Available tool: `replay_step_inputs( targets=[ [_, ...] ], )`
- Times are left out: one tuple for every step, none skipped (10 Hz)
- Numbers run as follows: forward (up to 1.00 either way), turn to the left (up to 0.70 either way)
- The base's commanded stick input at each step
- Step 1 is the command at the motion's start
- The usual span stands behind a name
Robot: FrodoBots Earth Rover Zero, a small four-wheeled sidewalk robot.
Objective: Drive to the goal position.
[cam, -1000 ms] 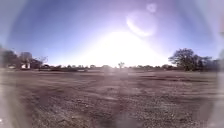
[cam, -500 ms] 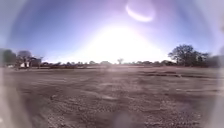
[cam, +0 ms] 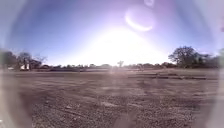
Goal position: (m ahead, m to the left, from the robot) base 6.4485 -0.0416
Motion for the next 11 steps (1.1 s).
replay_step_inputs(
  targets=[
    [0.50,0.00],
    [0.50,0.00],
    [0.50,0.00],
    [0.50,0.00],
    [0.50,0.00],
    [0.50,0.00],
    [0.50,0.00],
    [0.50,0.00],
    [0.50,0.00],
    [0.49,0.00],
    [0.48,0.00]
  ],
)
